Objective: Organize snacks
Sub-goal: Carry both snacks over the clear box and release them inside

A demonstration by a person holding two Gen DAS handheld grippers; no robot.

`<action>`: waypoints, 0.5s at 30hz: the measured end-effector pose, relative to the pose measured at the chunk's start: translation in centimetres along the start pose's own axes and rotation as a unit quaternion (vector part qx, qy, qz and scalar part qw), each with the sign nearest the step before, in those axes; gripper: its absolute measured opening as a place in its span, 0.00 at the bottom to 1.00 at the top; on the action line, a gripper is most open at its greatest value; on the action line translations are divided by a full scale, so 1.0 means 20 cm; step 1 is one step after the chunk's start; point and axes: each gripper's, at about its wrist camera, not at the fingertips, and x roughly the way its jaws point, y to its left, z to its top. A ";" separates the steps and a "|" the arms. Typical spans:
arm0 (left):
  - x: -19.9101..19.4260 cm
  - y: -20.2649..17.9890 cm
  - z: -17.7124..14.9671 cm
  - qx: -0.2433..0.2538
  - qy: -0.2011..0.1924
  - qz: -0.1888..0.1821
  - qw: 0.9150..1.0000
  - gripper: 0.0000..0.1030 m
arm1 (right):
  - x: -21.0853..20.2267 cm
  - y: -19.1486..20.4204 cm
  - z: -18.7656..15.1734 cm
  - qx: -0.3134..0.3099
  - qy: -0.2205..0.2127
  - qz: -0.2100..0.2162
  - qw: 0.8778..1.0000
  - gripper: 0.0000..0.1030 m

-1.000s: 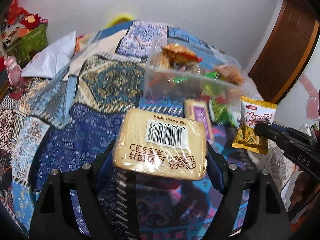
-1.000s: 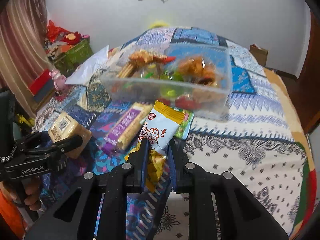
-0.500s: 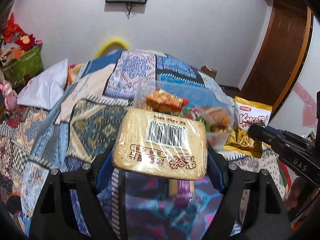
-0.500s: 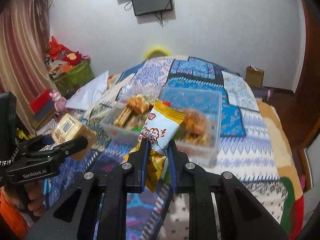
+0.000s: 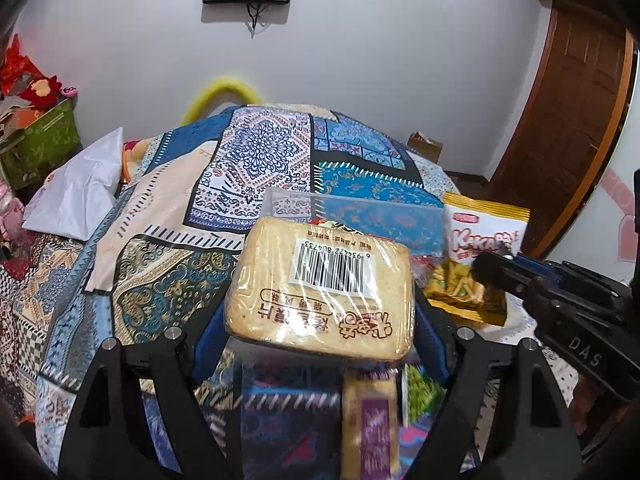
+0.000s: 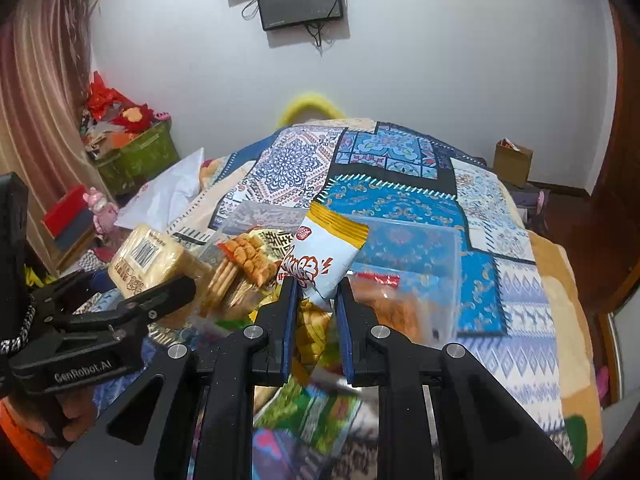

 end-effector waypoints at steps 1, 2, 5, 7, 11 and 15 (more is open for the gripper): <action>0.04 0.00 0.01 0.001 0.005 0.000 1.000 0.77 | 0.03 0.00 0.01 0.000 0.003 -0.001 1.000 0.16; 0.06 0.00 0.01 0.001 0.007 0.001 1.000 0.77 | 0.05 0.00 0.01 0.000 0.007 -0.001 1.000 0.16; 0.14 0.02 0.03 -0.002 0.016 0.004 1.000 0.77 | 0.14 0.00 0.02 -0.002 0.022 0.001 1.000 0.16; 0.18 0.03 0.03 -0.006 0.021 0.001 1.000 0.77 | 0.19 -0.01 0.02 -0.005 0.030 0.002 1.000 0.16; 0.23 0.04 0.03 -0.011 0.021 -0.007 1.000 0.78 | 0.26 -0.01 0.02 -0.009 0.038 -0.004 0.999 0.16; 0.24 0.03 0.03 0.001 0.019 0.004 1.000 0.79 | 0.32 -0.06 0.02 0.008 0.053 0.009 0.999 0.18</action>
